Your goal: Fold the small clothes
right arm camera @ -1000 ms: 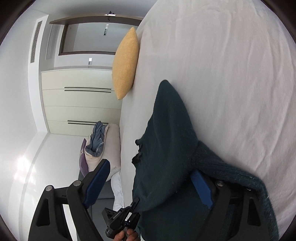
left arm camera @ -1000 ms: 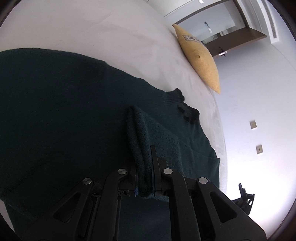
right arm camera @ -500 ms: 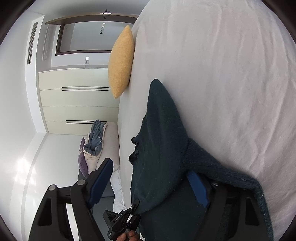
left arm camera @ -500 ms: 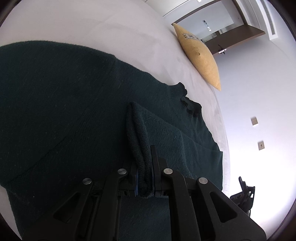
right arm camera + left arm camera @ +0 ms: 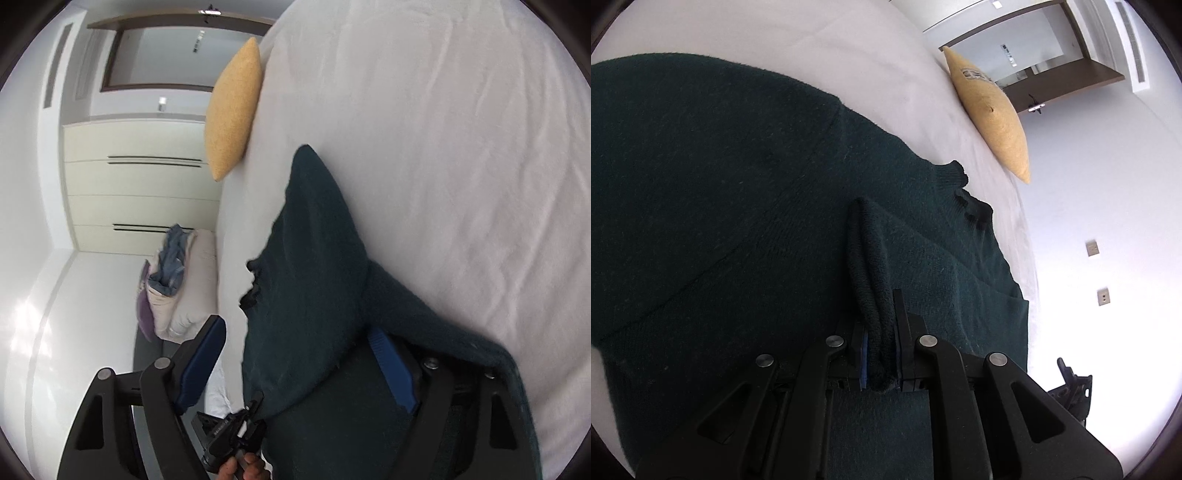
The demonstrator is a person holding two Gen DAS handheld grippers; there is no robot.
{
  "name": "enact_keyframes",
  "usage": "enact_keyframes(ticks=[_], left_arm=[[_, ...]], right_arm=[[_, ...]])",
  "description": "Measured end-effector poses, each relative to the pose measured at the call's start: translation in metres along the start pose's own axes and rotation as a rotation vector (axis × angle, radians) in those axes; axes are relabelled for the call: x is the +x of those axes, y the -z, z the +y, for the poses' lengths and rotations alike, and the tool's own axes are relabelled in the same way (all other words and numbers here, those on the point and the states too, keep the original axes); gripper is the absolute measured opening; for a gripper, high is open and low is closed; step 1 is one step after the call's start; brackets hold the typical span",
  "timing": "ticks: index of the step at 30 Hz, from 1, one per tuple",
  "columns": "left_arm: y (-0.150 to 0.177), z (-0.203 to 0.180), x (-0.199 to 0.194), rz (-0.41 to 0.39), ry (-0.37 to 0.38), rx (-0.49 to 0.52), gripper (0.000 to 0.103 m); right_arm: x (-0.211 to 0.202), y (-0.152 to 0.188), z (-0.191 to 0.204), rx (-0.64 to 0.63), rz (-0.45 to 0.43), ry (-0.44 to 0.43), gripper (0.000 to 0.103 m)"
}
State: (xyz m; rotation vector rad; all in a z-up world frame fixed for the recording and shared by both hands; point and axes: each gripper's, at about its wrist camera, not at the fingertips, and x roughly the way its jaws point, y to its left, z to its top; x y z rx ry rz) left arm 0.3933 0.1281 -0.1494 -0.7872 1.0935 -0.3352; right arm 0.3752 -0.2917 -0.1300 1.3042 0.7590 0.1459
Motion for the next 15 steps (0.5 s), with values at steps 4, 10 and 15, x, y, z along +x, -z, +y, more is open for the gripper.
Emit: enact_keyframes(ticks=[4,10,15], left_arm=[[0.006,-0.003,-0.028,-0.004,-0.122,0.014,0.012],[0.017,-0.058,-0.059,-0.165,-0.252,0.253,0.012],[0.02,-0.085,-0.012,-0.111,-0.244,0.383,0.012]], right_arm=[[-0.022,0.012,0.016,-0.06,0.044,0.076,0.086],[-0.028,-0.021,0.062,-0.219,0.018,-0.02,0.089],[0.026,-0.065,0.072,-0.278,0.104,-0.05,0.088]])
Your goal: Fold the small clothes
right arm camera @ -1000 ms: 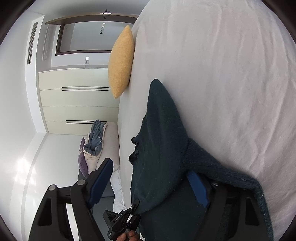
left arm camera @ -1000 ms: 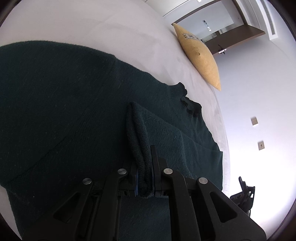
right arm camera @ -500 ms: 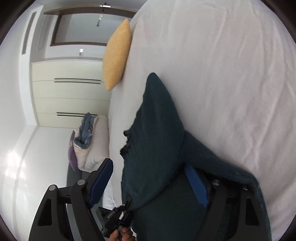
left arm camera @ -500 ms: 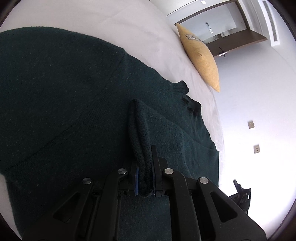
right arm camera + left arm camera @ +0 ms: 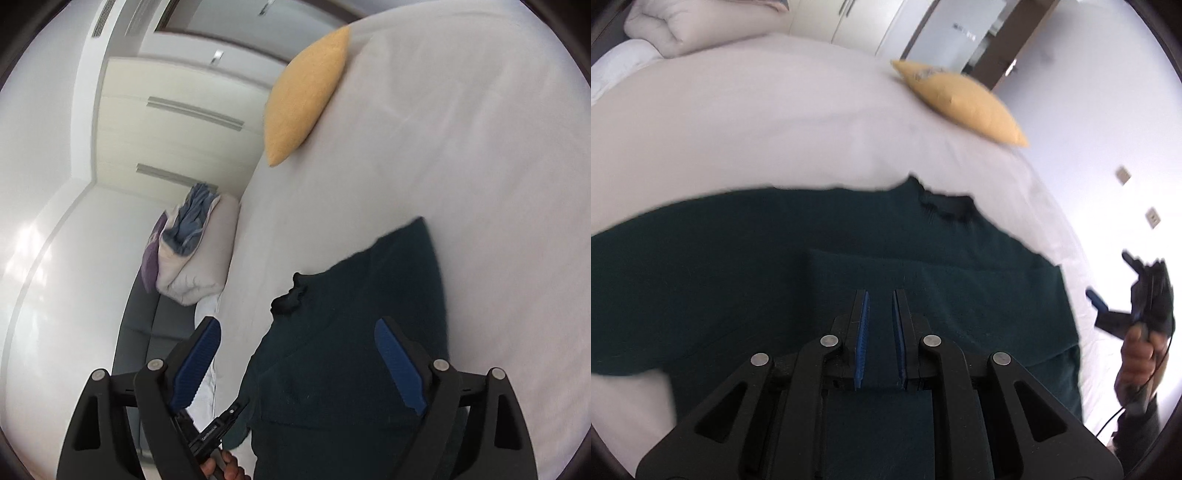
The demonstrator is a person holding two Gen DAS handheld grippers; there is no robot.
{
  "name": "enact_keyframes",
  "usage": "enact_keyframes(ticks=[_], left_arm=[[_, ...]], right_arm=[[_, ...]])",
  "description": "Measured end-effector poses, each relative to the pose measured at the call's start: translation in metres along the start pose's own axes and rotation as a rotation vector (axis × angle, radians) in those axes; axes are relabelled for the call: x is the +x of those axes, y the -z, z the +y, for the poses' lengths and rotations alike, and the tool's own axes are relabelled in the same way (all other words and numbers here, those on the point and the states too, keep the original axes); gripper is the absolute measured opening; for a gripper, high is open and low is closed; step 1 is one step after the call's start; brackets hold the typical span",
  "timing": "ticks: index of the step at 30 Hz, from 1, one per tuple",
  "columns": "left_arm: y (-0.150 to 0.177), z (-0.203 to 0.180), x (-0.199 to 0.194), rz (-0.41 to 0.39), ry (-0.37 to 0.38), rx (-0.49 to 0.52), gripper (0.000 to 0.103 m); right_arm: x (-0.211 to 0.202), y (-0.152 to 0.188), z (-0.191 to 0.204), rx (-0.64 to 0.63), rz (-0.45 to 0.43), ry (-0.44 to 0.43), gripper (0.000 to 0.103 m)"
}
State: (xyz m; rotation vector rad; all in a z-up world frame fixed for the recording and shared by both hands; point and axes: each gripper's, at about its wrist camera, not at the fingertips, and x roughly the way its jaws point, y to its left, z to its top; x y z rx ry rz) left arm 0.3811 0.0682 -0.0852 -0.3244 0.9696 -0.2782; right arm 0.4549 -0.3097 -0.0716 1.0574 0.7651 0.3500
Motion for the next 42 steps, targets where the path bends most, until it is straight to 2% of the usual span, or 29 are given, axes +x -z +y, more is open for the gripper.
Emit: enact_keyframes(ticks=[3,6,10,14,17,19,20,21,22,23,24,26,28,30,34,36,39,42], left_arm=[[0.006,-0.002,0.03,0.067,-0.028,0.018,0.012],[0.013,-0.002,0.034,0.046,-0.03,0.05,0.012],[0.014,0.011,0.031,0.047,0.019,0.001,0.012],[0.017,0.02,0.034,0.048,0.016,-0.009,0.012],[0.022,0.025,0.017,0.038,0.047,-0.072,0.012],[0.028,0.041,-0.013,-0.001,0.049,-0.131,0.012],[0.031,0.046,-0.026,-0.021,0.053,-0.147,0.016],[0.036,0.059,-0.044,-0.052,0.062,-0.179,0.033],[0.042,0.078,-0.066,-0.09,0.072,-0.229,0.051],[0.05,0.098,-0.086,-0.135,0.075,-0.285,0.085],[0.059,0.121,-0.109,-0.201,0.069,-0.355,0.092],[0.08,0.177,-0.157,-0.321,0.064,-0.517,0.092],[0.098,0.223,-0.185,-0.377,0.08,-0.648,0.092],[0.12,0.27,-0.212,-0.436,0.056,-0.788,0.092],[0.152,0.334,-0.231,-0.521,0.111,-1.022,0.092],[0.162,0.36,-0.224,-0.529,0.184,-1.131,0.091],[0.163,0.378,-0.211,-0.519,0.222,-1.205,0.09],[0.152,0.386,-0.203,-0.544,0.239,-1.221,0.089]], right_arm=[[0.029,-0.016,-0.018,0.002,0.038,0.032,0.088],[0.045,-0.018,-0.04,0.041,0.082,0.092,0.087],[0.031,0.006,-0.039,0.005,0.101,0.052,0.087],[0.009,0.034,-0.041,0.016,0.135,0.045,0.088],[-0.007,0.048,-0.044,0.002,0.123,0.038,0.088],[-0.016,0.051,-0.045,0.008,0.1,0.049,0.088],[-0.024,0.051,-0.044,0.033,0.078,0.071,0.088],[-0.031,0.053,-0.042,0.06,0.058,0.074,0.089],[-0.043,0.059,-0.037,0.079,0.022,0.025,0.089],[-0.05,0.063,-0.031,0.076,0.002,-0.013,0.089],[-0.059,0.072,-0.022,0.06,-0.015,-0.044,0.089],[-0.065,0.088,-0.008,0.032,-0.014,-0.075,0.091],[-0.065,0.108,0.004,0.012,0.015,-0.085,0.091],[-0.059,0.127,0.014,0.005,0.046,-0.094,0.091],[-0.044,0.154,0.032,0.006,0.091,-0.113,0.091],[-0.034,0.165,0.043,-0.005,0.113,-0.107,0.091],[-0.023,0.177,0.057,-0.022,0.136,-0.101,0.091],[-0.017,0.185,0.067,-0.044,0.145,-0.091,0.091]])
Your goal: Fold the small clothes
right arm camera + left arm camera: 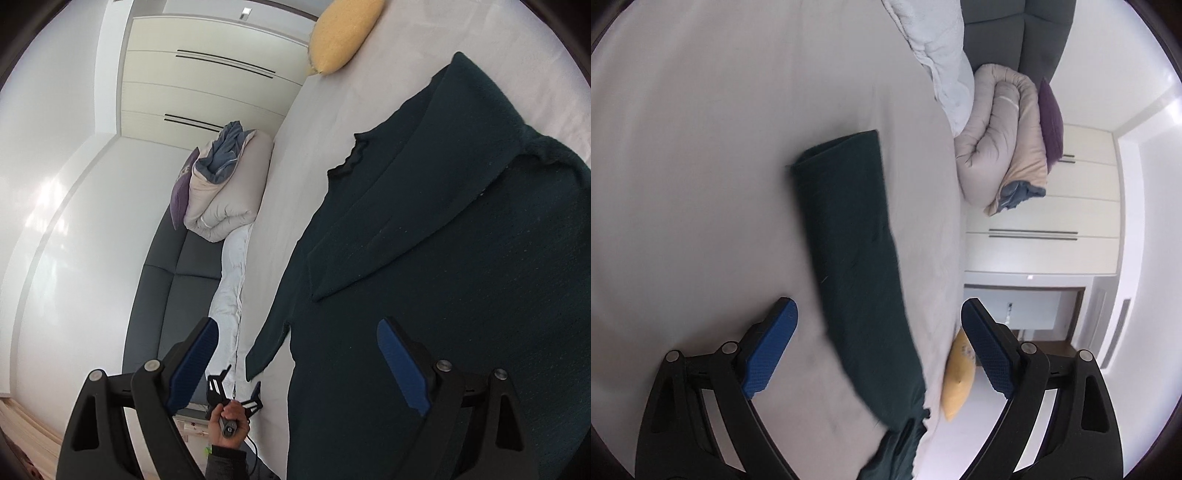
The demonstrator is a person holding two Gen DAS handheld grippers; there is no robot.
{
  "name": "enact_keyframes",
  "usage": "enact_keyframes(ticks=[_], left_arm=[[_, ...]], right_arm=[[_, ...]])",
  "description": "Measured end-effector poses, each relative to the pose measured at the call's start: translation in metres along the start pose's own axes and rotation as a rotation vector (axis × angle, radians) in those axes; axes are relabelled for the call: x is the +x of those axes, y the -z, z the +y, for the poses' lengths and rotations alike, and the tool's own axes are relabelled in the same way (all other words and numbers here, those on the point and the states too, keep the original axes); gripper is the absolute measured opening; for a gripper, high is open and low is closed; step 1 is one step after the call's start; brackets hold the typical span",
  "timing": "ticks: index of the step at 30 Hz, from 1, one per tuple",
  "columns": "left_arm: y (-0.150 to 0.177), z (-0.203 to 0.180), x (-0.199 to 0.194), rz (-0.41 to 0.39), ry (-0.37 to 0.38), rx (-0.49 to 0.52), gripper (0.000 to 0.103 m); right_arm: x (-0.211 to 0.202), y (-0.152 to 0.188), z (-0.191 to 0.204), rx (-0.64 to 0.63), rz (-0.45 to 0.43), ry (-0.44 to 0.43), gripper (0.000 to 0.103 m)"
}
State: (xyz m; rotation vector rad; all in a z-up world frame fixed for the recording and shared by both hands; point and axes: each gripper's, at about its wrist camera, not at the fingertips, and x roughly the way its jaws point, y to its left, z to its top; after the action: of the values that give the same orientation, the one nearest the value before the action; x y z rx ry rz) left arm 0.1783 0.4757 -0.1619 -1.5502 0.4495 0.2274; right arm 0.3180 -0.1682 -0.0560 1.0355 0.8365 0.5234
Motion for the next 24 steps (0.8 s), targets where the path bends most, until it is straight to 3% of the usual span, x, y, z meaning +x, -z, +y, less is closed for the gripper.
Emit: enact_keyframes(ticks=[1,4,6,9,11,13,18,21,24], left_arm=[[-0.004,-0.001,0.004,-0.006,0.0,-0.007,0.087],[-0.016,0.005,0.017,-0.015,-0.009,-0.032,0.065],[-0.025,0.011,0.026,-0.011,-0.026,-0.044,0.036],[-0.03,0.017,0.037,-0.011,-0.06,-0.025,0.021],[-0.029,0.009,0.042,-0.02,-0.095,0.035,0.011],[-0.019,-0.007,0.045,-0.015,-0.119,0.133,0.009],[0.05,-0.101,0.072,0.033,-0.171,0.517,0.006],[0.14,-0.163,0.103,0.094,-0.196,0.855,0.006],[0.251,-0.186,0.136,0.165,-0.238,1.194,0.006]], right_arm=[[0.001,0.002,0.002,-0.005,0.002,0.004,0.091],[0.004,0.007,0.004,-0.009,0.007,0.014,0.091],[0.005,0.009,0.003,-0.008,0.007,0.02,0.091],[0.006,0.011,-0.002,-0.003,0.01,0.025,0.091],[0.005,0.011,-0.005,-0.006,0.009,0.026,0.09],[0.005,0.011,-0.009,-0.007,0.006,0.031,0.09],[0.001,0.006,-0.025,0.015,-0.005,0.022,0.09],[-0.003,-0.001,-0.034,0.026,-0.017,0.027,0.089],[-0.007,-0.011,-0.043,0.036,-0.031,0.037,0.089]])
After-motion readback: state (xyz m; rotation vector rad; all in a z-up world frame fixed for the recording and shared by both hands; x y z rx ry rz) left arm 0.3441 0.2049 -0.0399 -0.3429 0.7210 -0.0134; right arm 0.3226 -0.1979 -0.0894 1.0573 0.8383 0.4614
